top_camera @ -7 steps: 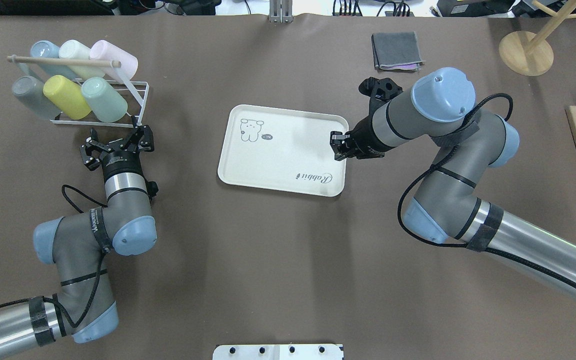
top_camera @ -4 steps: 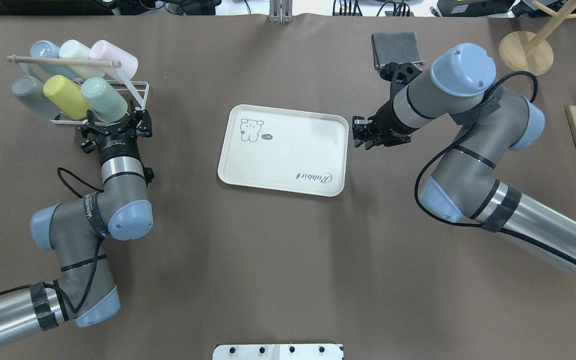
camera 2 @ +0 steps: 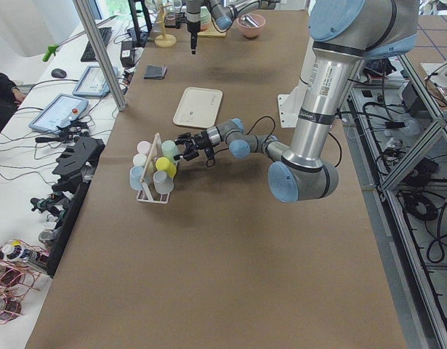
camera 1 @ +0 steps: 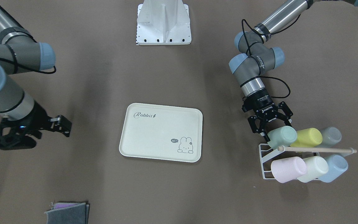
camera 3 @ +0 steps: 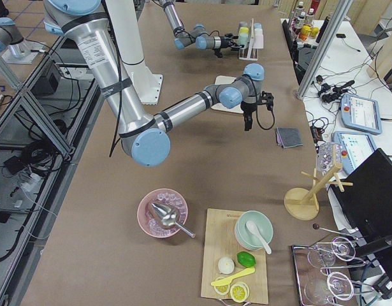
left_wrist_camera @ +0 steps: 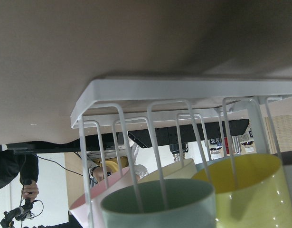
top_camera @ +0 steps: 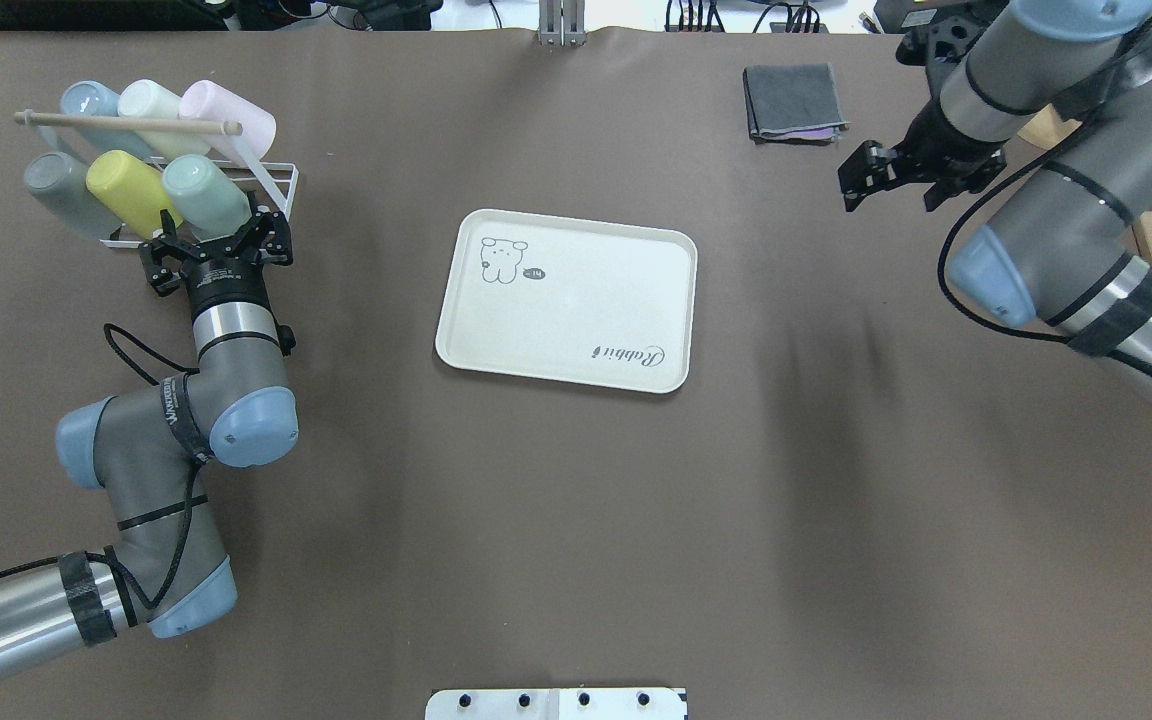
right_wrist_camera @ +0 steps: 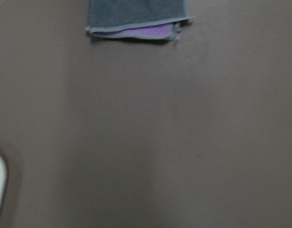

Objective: Pick up and place green cup on tray

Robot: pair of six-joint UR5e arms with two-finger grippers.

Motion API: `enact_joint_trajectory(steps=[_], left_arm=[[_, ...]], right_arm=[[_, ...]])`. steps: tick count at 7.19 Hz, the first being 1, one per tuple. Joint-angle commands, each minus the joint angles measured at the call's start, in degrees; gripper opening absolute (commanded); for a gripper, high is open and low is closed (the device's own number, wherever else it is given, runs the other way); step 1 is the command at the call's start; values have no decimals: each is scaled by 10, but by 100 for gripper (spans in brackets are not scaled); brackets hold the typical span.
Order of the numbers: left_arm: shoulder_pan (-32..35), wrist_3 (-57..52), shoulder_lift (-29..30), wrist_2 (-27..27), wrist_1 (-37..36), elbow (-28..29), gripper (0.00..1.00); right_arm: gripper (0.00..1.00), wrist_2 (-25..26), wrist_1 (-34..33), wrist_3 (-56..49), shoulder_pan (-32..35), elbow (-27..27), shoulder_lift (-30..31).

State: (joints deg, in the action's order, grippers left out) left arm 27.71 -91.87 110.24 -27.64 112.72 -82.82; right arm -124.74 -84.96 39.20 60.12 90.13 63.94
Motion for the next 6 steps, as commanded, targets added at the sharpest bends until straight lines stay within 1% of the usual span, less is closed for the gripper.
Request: enact_joint_trajectory(steps=[1,2,3,4,5,6], left_arm=[[2,-1,9,0,0,6,97],[2,-1,11,0,3,9,78],[5,-2,12,3,13,10,45],[8,0,11,29,14,9,23],[9,0,11,37,19,7,14],[19,-2,8,40,33,4,10]], right_arm=[[100,-9,-51,-165,99,-2,41],[100,-24,-72,-219,145,-4,70],[100,-43,-91,-264,195,-12,101],[100,-62,-96,-293,245,-22,134],[100,-62,-95,-376,281,-26,174],[100,-62,-105,-447,317,-34,189]])
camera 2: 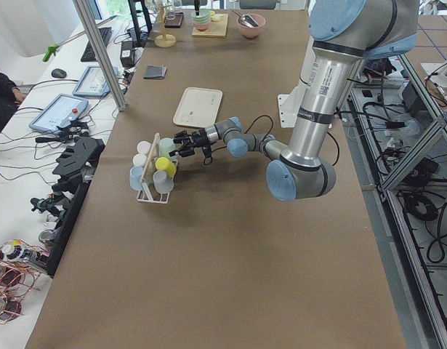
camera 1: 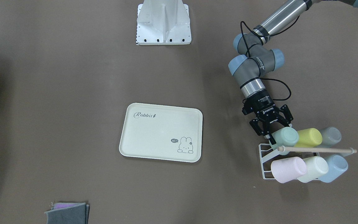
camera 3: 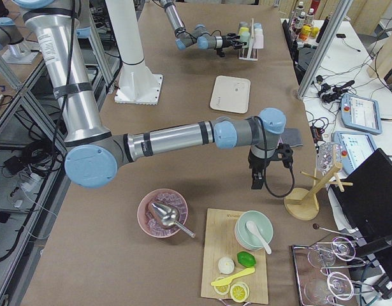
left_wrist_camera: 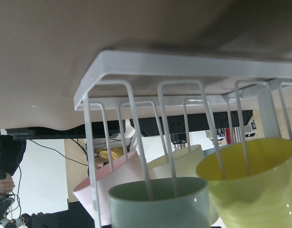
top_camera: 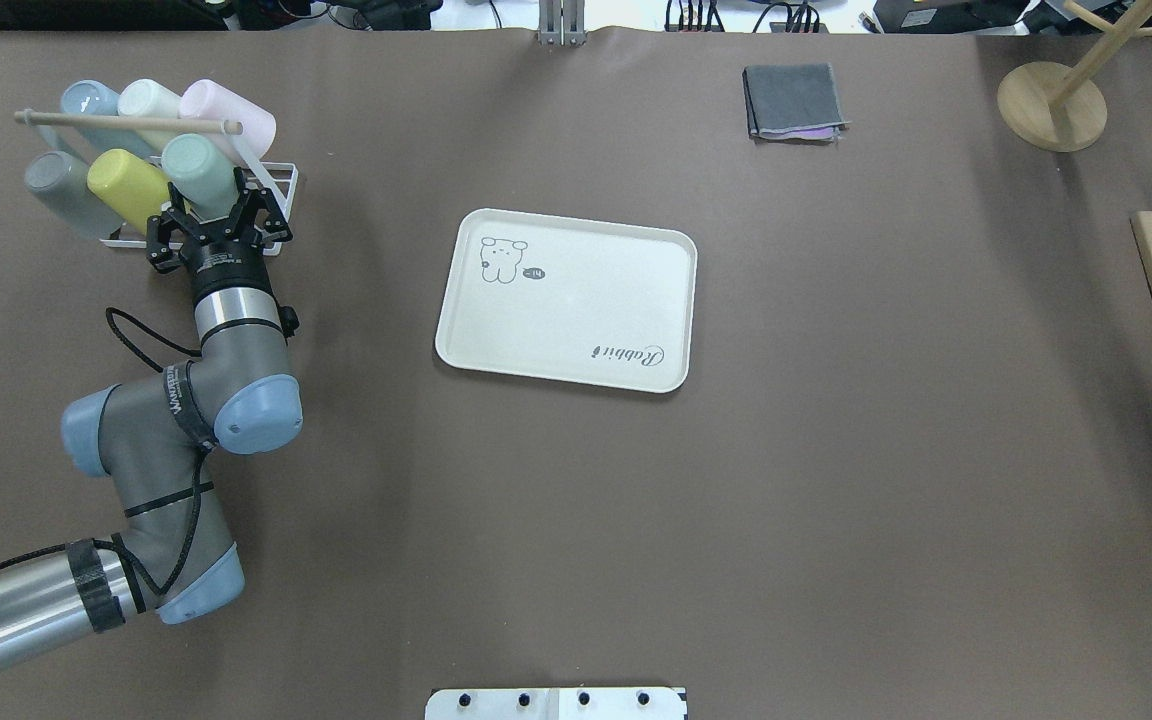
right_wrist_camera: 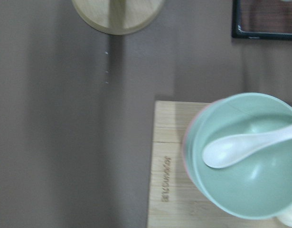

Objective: Pick up and place green cup on tray

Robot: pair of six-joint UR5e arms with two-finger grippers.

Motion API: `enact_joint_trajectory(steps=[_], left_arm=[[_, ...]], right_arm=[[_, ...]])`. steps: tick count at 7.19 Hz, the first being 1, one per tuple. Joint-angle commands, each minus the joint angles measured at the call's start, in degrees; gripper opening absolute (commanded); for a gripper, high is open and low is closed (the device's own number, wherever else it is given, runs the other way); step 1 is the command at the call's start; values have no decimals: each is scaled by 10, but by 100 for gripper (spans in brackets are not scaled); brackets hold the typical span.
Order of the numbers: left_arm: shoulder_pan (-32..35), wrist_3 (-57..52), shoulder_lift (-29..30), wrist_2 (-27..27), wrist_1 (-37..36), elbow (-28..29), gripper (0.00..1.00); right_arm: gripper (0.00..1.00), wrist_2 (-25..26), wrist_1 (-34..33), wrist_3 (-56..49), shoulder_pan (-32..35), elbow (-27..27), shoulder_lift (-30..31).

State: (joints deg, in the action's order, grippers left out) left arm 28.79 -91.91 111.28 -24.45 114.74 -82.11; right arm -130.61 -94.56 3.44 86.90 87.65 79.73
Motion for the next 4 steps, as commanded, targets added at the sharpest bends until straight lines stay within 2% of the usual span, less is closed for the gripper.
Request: enact_joint_trajectory(steps=[1,2,4], left_arm=[[14,-4,-5,8,23,-10,6],[15,-27,-6,8,38,-26,4],[15,-74,-22,9,115,-59,4]], right_arm=[[100,-6,-39,-89,63,-1,28],[100,-5,-54,-86,64,5,20],[100,-2,-53,-85,64,1,24]])
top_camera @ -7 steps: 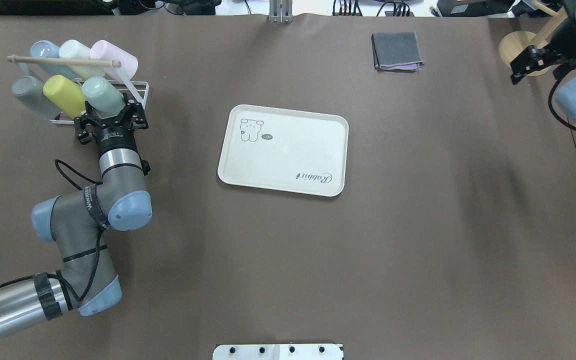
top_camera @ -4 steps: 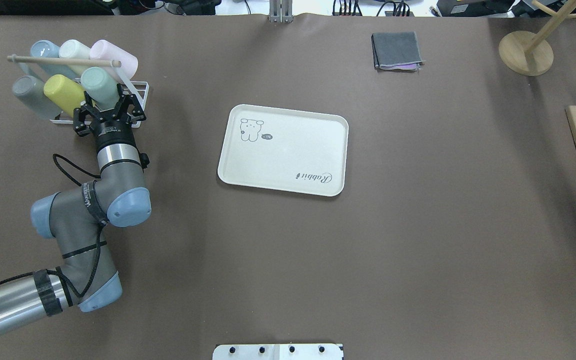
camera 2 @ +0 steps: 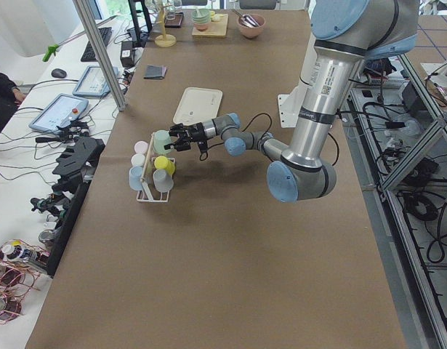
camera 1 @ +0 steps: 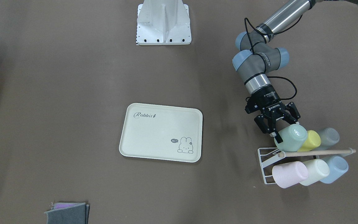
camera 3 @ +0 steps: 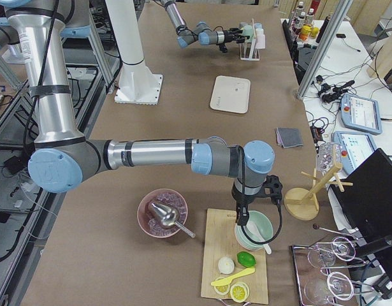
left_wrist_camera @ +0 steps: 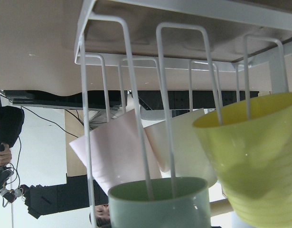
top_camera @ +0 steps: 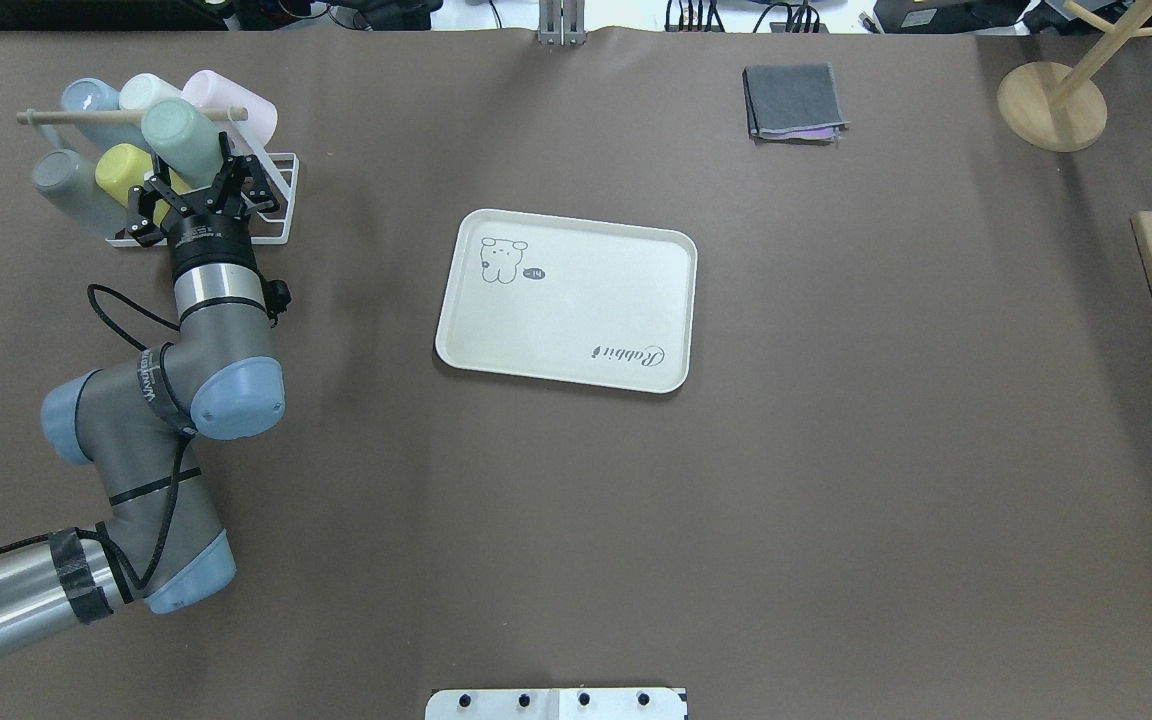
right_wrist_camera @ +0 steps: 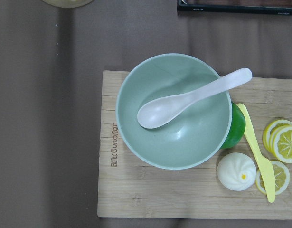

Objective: Pick up and place green cup on tray

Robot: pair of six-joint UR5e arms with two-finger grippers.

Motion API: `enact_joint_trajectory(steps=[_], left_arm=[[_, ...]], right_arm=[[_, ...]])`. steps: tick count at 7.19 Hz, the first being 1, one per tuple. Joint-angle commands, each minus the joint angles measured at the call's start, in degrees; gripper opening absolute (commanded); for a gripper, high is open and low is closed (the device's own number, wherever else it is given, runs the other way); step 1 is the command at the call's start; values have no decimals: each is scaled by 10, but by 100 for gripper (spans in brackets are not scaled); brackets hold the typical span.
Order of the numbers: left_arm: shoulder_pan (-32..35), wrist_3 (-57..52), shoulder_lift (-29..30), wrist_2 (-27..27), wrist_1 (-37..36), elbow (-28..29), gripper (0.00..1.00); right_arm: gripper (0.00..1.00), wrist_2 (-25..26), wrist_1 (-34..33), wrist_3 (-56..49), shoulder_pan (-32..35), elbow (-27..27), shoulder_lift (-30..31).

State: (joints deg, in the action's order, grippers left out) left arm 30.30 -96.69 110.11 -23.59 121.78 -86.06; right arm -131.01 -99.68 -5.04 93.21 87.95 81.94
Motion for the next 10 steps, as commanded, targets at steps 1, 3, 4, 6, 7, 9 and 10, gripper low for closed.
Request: enact_joint_trajectory(steps=[1,3,4,6,7,9,10], left_arm=[[0,-26,-38,0,61,-41,4],[-1,-28,-101,-3,94,-105,4],[-2,-29,-117,-8,95,-150,3],[-6,-17,-104,-34,121,-183,0],[-2,1,-58,-103,147,-178,0],[2,167,15,-204,143,-170,0],[12,327,38,-282,139,-142,0]], right_arm=[[100,3,4,-2,1,-3,8],[100,4,6,-2,-3,-12,8],[100,3,6,-2,-4,-15,7],[100,3,6,-2,-4,-18,7],[100,3,6,-2,-4,-17,5],[100,4,6,-2,-3,-17,4],[100,4,6,-2,-3,-18,5]])
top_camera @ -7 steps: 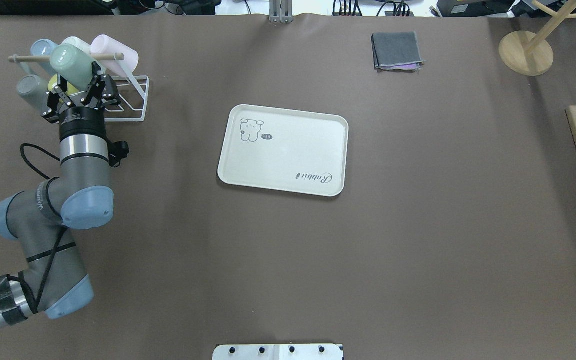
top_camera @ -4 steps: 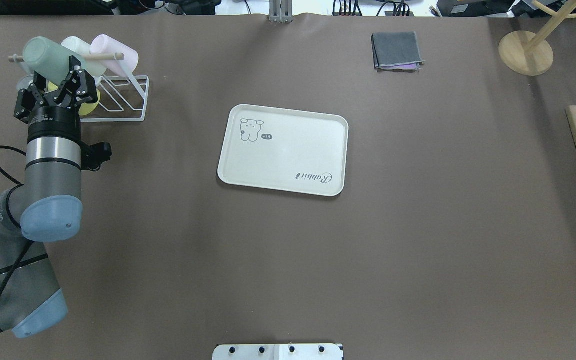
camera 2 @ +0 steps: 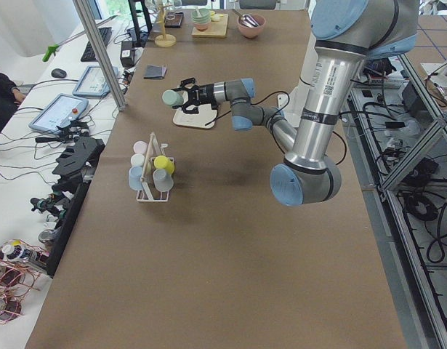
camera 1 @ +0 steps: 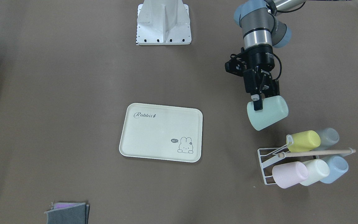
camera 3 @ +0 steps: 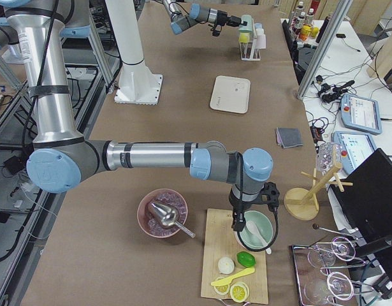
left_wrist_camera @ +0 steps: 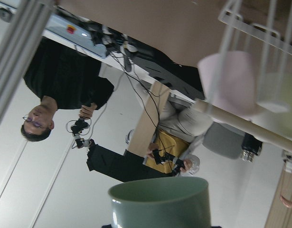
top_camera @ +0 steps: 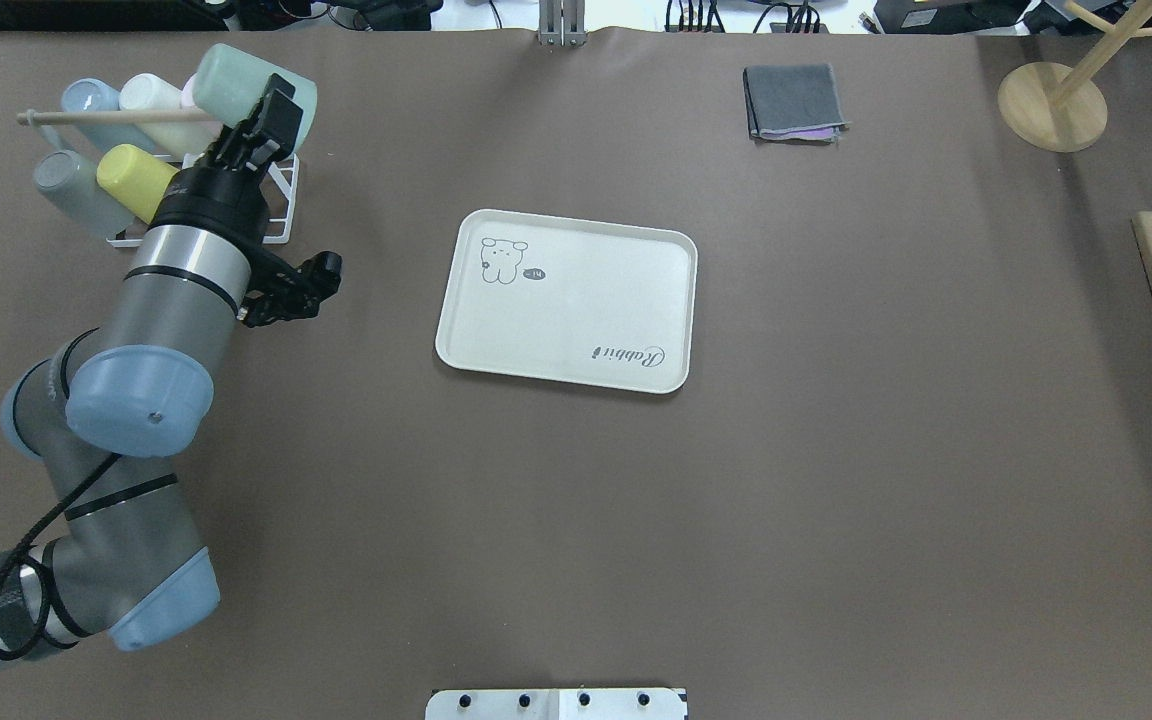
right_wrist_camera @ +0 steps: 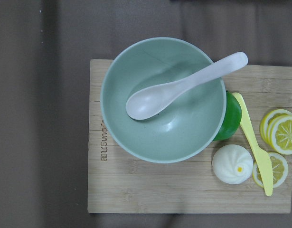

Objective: Pick up and place green cup on tray

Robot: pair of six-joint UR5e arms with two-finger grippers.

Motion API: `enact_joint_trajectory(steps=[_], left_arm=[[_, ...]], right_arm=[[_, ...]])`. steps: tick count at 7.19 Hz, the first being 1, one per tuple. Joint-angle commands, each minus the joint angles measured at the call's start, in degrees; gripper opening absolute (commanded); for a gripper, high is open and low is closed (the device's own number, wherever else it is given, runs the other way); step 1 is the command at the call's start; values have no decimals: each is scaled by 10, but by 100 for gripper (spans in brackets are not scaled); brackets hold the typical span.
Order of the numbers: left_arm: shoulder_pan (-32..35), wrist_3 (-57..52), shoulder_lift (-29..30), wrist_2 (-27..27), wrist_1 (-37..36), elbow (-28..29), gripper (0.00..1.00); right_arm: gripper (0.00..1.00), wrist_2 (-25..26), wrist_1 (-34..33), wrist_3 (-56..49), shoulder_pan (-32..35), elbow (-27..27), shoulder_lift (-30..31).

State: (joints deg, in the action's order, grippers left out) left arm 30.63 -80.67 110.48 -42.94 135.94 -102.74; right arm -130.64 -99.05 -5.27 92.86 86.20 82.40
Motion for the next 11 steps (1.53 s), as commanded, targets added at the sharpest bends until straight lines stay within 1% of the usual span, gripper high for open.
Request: enact_joint_trajectory(steps=[1,2,3,4,5,6,7,8,9,11], left_arm=[[9,293,41,-145,-2,35,0],[9,426,50,-207,-1,46,0],[10,551,67,-283,4,56,0],[10,629,99,-343,26,86,0],[10,702,152,-353,138,197,0],[9,737,186,-366,227,276,0],[9,789,203,-390,239,286,0],[7,820,210,-405,265,288,0],[-5,906,215,-458,321,302,0],[-7,952,233,-487,354,350,0]], right_arm=[[100,0,0,0,0,-1,0],[100,0,0,0,0,0,0],[100,-1,0,0,0,0,2],[100,-1,0,0,1,0,3],[100,-1,0,0,1,0,3],[100,-2,0,0,1,0,3],[100,-2,0,1,1,1,4],[100,-3,0,1,1,2,5],[100,-3,0,1,1,2,5],[100,-4,0,1,2,9,5]])
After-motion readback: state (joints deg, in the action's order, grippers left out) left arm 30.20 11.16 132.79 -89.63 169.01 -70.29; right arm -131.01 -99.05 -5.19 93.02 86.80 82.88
